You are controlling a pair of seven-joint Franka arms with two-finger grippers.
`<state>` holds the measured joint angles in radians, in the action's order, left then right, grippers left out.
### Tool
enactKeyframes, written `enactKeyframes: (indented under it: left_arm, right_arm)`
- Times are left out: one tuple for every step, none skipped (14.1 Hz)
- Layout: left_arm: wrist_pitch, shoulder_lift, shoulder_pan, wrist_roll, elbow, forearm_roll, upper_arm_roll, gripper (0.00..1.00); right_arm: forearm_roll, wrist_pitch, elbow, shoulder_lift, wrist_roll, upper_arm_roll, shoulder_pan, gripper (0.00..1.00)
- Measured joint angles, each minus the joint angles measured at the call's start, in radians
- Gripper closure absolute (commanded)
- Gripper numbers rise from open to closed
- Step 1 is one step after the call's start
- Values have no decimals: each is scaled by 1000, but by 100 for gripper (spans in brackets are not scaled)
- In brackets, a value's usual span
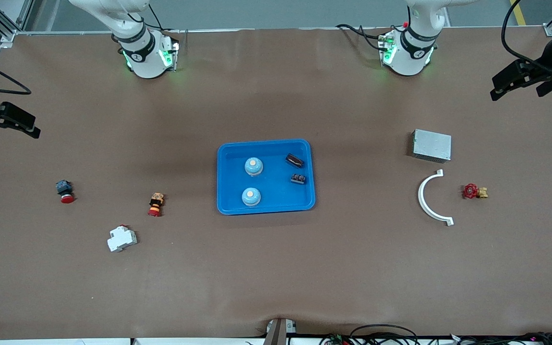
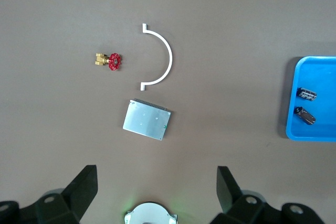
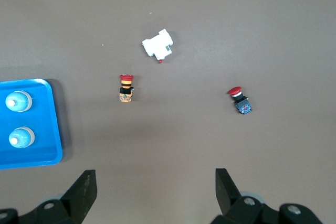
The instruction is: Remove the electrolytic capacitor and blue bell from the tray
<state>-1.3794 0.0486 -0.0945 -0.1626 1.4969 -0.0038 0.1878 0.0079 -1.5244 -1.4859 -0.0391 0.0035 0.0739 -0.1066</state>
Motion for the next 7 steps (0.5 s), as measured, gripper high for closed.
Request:
enactKeyframes:
  left_arm:
    - [2, -13, 2, -2, 5, 0, 4, 0]
    - [2, -28, 7, -15, 11, 0, 10, 0]
    - [-1, -47, 14, -38, 15, 0, 20, 0]
    - [-11, -67, 21, -63, 20, 0, 37, 0]
    - [-30, -87, 25, -100, 27, 0, 63, 0]
    - [-59, -106, 28, -156, 42, 0, 95, 0]
    - [-105, -120, 30, -224, 67, 0, 130, 0]
  right_arm:
    - [0, 0, 0, 0, 13, 0, 0, 0]
    - [1, 0, 0, 0, 24, 0, 0, 0]
    - [2, -1, 0, 0, 29, 0, 0, 0]
    - [6, -1, 0, 0, 31, 0, 0, 0]
    - [11, -1, 0, 0, 33, 0, 0, 0]
    - [15, -1, 0, 0, 34, 0, 0, 0]
    - [18, -1, 0, 0, 34, 0, 0, 0]
